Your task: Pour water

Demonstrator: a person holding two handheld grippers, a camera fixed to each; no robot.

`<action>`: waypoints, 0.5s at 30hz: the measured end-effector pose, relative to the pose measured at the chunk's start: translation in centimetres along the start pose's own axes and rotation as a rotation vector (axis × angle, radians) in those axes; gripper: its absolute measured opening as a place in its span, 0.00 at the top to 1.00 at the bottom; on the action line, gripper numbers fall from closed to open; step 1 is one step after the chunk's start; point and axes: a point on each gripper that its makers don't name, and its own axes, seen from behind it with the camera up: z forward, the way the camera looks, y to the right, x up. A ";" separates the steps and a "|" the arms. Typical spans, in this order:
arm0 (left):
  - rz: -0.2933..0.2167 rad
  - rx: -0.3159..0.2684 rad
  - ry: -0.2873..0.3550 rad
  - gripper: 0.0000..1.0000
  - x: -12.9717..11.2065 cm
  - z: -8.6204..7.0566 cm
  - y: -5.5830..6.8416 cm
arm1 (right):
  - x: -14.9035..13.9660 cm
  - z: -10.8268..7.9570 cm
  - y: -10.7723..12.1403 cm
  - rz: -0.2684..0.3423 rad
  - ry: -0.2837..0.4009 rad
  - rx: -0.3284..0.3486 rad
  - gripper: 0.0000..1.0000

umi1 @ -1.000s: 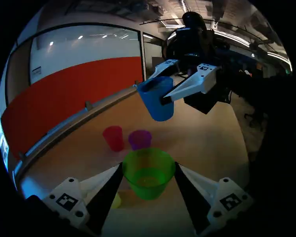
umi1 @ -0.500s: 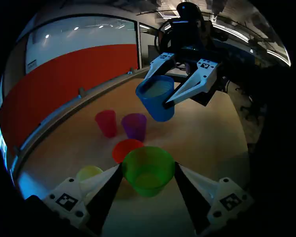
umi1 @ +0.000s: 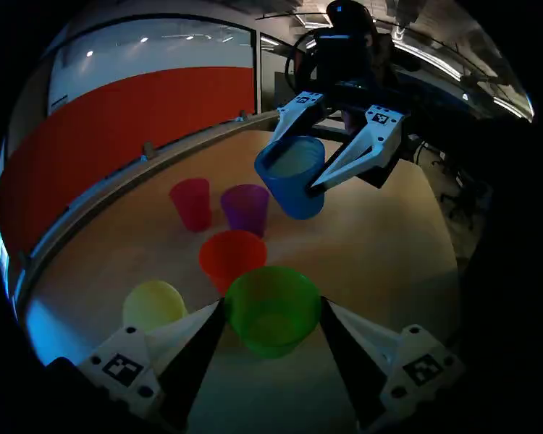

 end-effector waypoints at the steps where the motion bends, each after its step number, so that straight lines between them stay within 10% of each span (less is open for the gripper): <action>1: 0.000 0.000 -0.002 0.11 -0.1 0.0 0.0 | -0.2 0.1 0.0 0.001 -0.003 0.000 0.09; 15: -0.011 0.013 -0.015 0.11 -1.8 0.6 -0.6 | -0.6 0.8 0.0 -0.002 -0.018 0.004 0.09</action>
